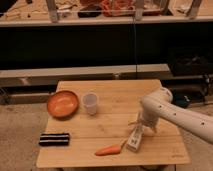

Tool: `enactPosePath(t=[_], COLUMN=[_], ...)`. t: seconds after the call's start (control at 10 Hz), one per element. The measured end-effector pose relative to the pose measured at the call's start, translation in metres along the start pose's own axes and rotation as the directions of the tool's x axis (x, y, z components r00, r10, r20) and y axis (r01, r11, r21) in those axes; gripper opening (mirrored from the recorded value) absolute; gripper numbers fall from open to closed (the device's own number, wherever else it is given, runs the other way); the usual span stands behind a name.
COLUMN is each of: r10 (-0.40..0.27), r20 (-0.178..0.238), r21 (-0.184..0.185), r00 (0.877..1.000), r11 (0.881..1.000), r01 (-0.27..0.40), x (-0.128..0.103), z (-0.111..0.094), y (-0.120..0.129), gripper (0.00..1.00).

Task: Stand the bottle upright

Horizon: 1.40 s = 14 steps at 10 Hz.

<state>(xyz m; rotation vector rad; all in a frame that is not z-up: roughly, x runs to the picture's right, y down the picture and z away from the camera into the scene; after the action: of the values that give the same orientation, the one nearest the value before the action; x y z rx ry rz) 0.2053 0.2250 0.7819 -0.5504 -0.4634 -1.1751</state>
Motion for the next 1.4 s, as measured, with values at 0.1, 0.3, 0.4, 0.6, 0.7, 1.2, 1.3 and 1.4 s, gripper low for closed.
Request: enactPosePath(t=[0.1,0.3,0.4,0.6,0.7,1.2,1.3,1.4], r10=[0.007,0.018,0.02,0.017,0.013,-0.141,-0.261,-0.404], r20=[0.006,0.033,0.05,0.068,0.077,0.17,0.195,0.227], r21=[0.006,0.005,0.0,-0.007,-0.011,0.032,0.065,0.098], r00=[1.0,0.999,0.999,0.998,0.997,0.975,0.945,0.886], r11=[1.0,1.0,1.0,1.0,1.0,0.99,0.965,0.915], r01=[-0.007,-0.018,-0.02,-0.017,-0.013,0.138,0.253,0.392], x=[0.003,0.008,0.01,0.012,0.013,0.017,0.018,0.016], z=[0.006,0.017,0.022,0.026,0.028,0.026,0.018,0.006], y=[0.0,-0.003,-0.005,-0.012,-0.016,-0.025,-0.026,-0.027], gripper=[0.8,0.7,0.58,0.5,0.5,0.52,0.56,0.56])
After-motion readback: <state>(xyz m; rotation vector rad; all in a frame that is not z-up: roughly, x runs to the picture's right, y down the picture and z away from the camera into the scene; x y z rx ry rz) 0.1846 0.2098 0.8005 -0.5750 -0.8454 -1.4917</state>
